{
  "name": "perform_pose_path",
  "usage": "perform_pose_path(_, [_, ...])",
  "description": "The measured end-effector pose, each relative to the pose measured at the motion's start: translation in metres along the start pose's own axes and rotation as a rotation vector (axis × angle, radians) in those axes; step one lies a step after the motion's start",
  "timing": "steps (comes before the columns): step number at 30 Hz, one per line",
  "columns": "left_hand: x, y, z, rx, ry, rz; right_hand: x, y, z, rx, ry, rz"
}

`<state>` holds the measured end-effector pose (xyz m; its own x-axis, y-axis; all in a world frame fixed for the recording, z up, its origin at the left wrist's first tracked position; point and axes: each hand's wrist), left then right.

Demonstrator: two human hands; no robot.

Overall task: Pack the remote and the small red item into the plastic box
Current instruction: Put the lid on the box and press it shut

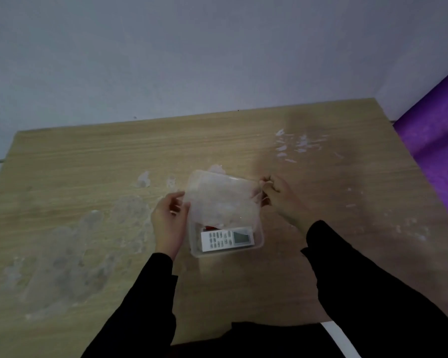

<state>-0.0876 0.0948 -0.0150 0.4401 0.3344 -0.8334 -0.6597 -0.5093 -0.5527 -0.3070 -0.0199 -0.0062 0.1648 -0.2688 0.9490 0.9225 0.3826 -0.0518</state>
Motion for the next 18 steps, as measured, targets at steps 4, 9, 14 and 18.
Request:
perform_pose_path(4, [0.005,-0.001,0.024,0.033,-0.051,-0.005,-0.019,0.004,0.0,-0.17,0.01,0.128])
perform_pose_path(9, [0.019,0.007,0.047,0.036,-0.114,-0.034,-0.029,0.013,0.006,-0.219,-0.03,0.378])
perform_pose_path(14, [0.023,0.005,0.056,0.041,-0.099,-0.035,-0.038,0.019,0.01,-0.184,-0.048,0.51])
perform_pose_path(18, [0.026,0.003,0.063,0.045,-0.129,-0.016,-0.044,0.022,0.016,-0.171,-0.06,0.547])
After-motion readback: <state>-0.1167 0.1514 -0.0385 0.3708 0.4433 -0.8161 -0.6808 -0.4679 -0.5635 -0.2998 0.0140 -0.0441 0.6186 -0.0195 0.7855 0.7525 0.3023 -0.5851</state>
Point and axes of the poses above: each hand's wrist, its own z-axis away from the middle knuckle, its own y-axis out of the palm, x = y × z, and after that the axes turned 2 degrees about -z, right-handed
